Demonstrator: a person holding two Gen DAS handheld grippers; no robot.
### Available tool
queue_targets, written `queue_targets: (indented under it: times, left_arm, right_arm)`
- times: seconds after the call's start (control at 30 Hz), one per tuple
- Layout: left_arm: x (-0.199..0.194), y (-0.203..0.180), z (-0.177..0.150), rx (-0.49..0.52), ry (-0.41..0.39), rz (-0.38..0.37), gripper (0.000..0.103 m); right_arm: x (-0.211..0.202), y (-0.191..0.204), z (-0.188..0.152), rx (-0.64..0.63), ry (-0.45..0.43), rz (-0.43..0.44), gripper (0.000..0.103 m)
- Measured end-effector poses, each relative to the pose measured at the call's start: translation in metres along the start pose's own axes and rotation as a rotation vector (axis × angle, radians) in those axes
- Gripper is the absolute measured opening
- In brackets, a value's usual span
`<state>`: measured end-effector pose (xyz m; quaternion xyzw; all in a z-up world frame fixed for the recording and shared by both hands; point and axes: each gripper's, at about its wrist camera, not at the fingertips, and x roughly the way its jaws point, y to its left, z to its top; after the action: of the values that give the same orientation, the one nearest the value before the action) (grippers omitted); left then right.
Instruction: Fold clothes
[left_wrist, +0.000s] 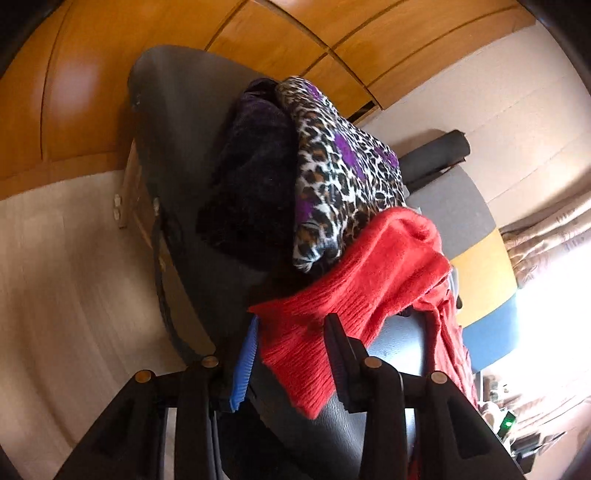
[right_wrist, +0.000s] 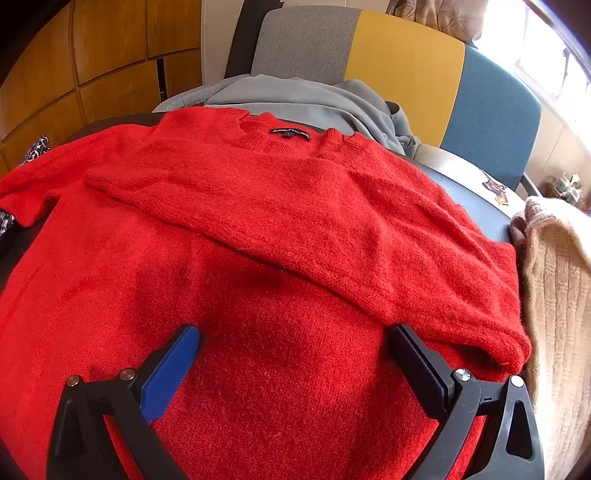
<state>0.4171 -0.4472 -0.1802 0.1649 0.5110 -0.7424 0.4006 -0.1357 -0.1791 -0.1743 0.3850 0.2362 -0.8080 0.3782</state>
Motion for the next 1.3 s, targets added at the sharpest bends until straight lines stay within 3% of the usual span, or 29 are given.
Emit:
queue_targets:
  times: [0.17, 0.23, 0.27, 0.3, 0.4, 0.53, 0.8, 0.9, 1.03, 1.1, 1.3]
  left_arm:
    - [0.013, -0.014, 0.0, 0.084, 0.022, 0.122, 0.037]
    - [0.011, -0.02, 0.001, 0.104, 0.032, 0.138, 0.024]
    - [0.008, -0.022, 0.003, 0.096, 0.037, 0.125, 0.01]
    - [0.006, -0.024, 0.005, 0.087, 0.041, 0.111, 0.01]
    - [-0.01, -0.043, 0.011, 0.087, 0.016, 0.037, 0.01]
    - [-0.027, -0.097, 0.031, 0.099, -0.016, -0.154, 0.01]
    - [-0.015, -0.257, 0.057, 0.266, 0.003, -0.47, 0.01]
    - [0.003, -0.322, 0.04, 0.366, 0.06, -0.545, 0.01]
    - [0.046, -0.399, -0.011, 0.49, 0.213, -0.609, 0.01]
    - [0.065, -0.428, -0.045, 0.545, 0.295, -0.611, 0.01]
    - [0.132, -0.466, -0.137, 0.718, 0.492, -0.522, 0.01]
  right_arm:
    - [0.0, -0.001, 0.0, 0.005, -0.003, 0.006, 0.103]
    - [0.0, -0.002, 0.0, 0.007, -0.005, 0.009, 0.103]
    - [0.0, -0.003, 0.0, 0.008, -0.005, 0.013, 0.103]
    - [0.0, -0.003, 0.0, 0.01, -0.006, 0.016, 0.103]
    - [0.0, -0.005, 0.0, 0.015, -0.01, 0.024, 0.103]
    - [-0.001, -0.007, 0.0, 0.023, -0.015, 0.036, 0.103]
    - [-0.002, -0.01, -0.001, 0.036, -0.025, 0.057, 0.103]
    - [-0.002, -0.01, -0.002, 0.035, -0.025, 0.056, 0.103]
    - [-0.002, -0.009, -0.003, 0.037, -0.028, 0.056, 0.103]
    - [-0.003, -0.011, -0.004, 0.044, -0.035, 0.065, 0.103]
    - [-0.005, -0.018, -0.005, 0.068, -0.051, 0.1, 0.103]
